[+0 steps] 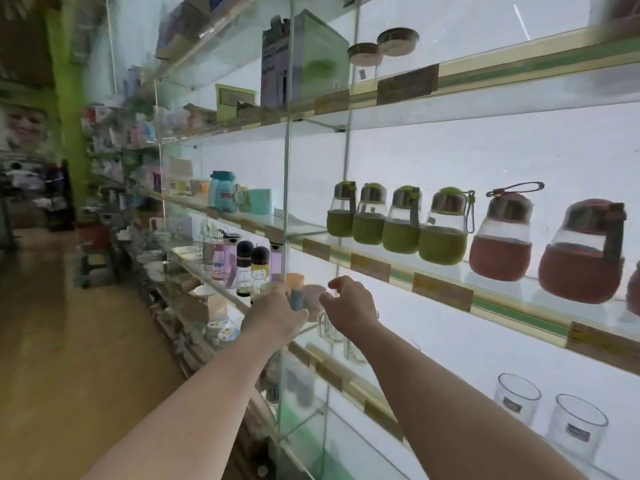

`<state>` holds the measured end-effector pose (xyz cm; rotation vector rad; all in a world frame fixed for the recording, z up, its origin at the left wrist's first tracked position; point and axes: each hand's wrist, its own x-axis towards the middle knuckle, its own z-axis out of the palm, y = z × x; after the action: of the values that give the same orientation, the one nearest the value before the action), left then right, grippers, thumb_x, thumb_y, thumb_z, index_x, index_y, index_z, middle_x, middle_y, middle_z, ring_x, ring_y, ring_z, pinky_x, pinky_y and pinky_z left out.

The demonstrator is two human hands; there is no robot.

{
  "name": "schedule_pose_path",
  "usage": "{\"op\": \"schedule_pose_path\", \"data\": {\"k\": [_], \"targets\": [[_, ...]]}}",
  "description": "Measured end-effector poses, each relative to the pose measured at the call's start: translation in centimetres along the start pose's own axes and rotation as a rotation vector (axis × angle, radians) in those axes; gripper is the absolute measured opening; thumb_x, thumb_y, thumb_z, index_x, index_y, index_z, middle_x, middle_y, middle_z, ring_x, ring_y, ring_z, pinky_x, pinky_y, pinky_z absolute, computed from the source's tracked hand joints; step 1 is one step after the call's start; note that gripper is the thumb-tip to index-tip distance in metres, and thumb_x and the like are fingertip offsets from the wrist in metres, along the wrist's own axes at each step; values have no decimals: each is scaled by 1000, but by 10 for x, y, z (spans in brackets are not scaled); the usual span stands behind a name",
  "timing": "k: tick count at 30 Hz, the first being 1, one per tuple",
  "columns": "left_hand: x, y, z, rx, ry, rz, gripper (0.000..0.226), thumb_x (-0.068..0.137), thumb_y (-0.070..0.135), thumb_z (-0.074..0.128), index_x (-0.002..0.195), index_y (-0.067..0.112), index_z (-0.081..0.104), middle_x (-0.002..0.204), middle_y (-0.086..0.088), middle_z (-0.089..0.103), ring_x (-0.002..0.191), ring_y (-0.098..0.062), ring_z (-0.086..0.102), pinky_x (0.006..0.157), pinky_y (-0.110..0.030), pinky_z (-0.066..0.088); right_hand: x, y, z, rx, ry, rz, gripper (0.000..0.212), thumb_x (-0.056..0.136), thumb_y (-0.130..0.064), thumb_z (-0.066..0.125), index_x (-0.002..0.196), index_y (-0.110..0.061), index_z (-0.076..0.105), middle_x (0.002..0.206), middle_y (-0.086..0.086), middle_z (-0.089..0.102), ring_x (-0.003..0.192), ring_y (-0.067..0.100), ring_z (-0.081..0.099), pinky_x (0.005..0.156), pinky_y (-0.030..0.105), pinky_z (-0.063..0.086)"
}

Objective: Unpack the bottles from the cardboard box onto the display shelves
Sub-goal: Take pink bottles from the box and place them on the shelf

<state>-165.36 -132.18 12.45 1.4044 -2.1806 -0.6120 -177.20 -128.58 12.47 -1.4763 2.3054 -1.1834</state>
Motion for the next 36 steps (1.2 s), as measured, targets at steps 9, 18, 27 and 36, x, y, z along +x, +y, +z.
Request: {"op": "schedule_pose_path", "data": {"k": [9,18,27,36], "targets": [[-13,-56,18,-28,-20,-136,55,92,34,53,140,14,37,136,-7,49,117,-27,50,89,-32,43,-11,16,67,16,-164,-3,39,91,-23,52,129,-13,55,129,8,57,116,24,54,95,29,42],[-35,-117,82,-49,-40,-448,42,93,32,54,130,12,48,129,-9,53,117,-27,51,88,-31,42,-25,66,156,13,-475,-5,36,90,-24,50,123,-13,61,125,6,59,113,25,55,91,31,45],[-69,-188,168,-99,-115,-787,50,91,29,58,135,13,43,136,-9,47,122,-26,48,98,-33,40,-51,137,233,-44,-790,26,37,93,-22,49,127,-12,56,125,5,59,112,21,54,81,26,40],[-83,-246,221,-165,-167,-909,51,93,24,55,140,12,38,140,-11,44,123,-25,47,91,-30,39,-64,186,283,-63,-947,107,34,94,-22,48,124,-9,57,122,7,60,113,23,54,86,29,43]]}}
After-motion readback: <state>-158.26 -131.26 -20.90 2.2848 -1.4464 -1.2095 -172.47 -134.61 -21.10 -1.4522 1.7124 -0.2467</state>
